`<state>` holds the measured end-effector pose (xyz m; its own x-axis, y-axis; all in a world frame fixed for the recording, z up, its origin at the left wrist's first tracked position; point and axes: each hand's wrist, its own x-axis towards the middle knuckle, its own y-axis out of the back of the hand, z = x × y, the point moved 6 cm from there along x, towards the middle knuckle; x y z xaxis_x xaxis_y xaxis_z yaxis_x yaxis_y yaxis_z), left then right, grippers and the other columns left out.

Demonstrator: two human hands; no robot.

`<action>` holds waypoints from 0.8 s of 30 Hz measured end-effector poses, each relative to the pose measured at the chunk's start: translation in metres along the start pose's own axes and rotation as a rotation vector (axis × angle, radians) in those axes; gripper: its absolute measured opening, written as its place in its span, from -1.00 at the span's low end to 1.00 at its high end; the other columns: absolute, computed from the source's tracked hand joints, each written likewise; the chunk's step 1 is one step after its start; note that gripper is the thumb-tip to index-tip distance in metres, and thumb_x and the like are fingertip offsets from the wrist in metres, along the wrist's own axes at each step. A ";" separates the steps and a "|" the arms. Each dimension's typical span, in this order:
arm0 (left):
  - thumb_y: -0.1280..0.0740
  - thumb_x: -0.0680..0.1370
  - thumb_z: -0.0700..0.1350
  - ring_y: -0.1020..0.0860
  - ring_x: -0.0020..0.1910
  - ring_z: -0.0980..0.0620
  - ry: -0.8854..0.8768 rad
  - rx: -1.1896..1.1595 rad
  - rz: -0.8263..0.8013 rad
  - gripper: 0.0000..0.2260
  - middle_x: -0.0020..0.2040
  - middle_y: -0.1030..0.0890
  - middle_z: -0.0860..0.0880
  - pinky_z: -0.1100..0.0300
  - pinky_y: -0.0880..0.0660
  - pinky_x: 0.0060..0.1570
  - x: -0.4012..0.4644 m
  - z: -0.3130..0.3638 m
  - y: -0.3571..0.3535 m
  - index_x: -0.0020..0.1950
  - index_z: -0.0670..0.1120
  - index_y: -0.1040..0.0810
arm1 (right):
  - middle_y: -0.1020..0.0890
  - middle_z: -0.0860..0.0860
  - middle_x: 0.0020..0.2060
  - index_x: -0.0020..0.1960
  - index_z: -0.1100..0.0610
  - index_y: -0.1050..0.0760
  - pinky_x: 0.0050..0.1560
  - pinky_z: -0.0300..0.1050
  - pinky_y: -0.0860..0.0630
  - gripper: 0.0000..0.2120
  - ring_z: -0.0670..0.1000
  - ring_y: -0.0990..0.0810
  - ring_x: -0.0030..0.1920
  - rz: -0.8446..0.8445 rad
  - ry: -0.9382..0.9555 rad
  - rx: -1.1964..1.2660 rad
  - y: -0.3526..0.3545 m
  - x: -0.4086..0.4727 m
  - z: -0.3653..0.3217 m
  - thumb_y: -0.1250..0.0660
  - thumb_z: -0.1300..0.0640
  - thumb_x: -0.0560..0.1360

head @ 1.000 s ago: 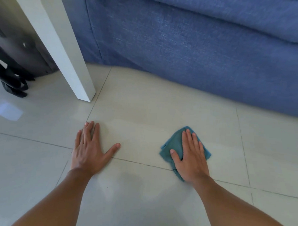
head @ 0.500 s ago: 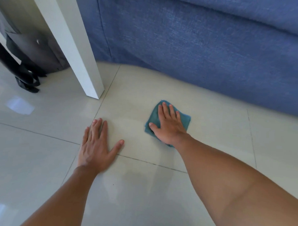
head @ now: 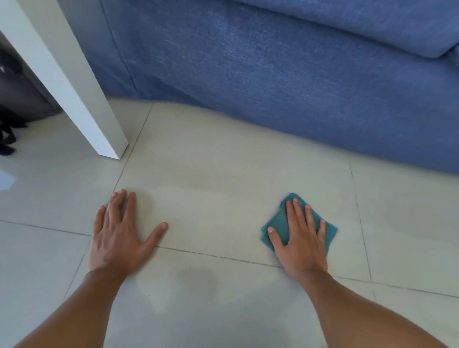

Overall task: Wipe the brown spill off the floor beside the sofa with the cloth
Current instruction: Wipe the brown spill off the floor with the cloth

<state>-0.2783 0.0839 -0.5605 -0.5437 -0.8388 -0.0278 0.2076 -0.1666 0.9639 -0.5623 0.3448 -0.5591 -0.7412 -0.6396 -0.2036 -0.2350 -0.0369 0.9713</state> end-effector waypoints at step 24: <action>-0.05 0.53 0.40 0.01 0.63 -0.02 -0.005 -0.013 -0.004 -0.17 0.61 -0.15 -0.15 0.00 0.10 0.58 0.002 -0.001 0.000 0.61 -0.16 -0.16 | 0.12 -0.10 0.68 0.69 0.00 0.15 0.61 0.25 0.22 -0.20 0.04 0.20 0.66 0.003 0.383 -0.085 0.009 0.141 -0.132 0.10 -0.40 0.58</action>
<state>-0.2782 0.0820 -0.5606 -0.5487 -0.8355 -0.0308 0.2161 -0.1773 0.9601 -0.5858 0.1535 -0.5633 -0.4497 -0.8794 -0.1561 -0.1688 -0.0879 0.9817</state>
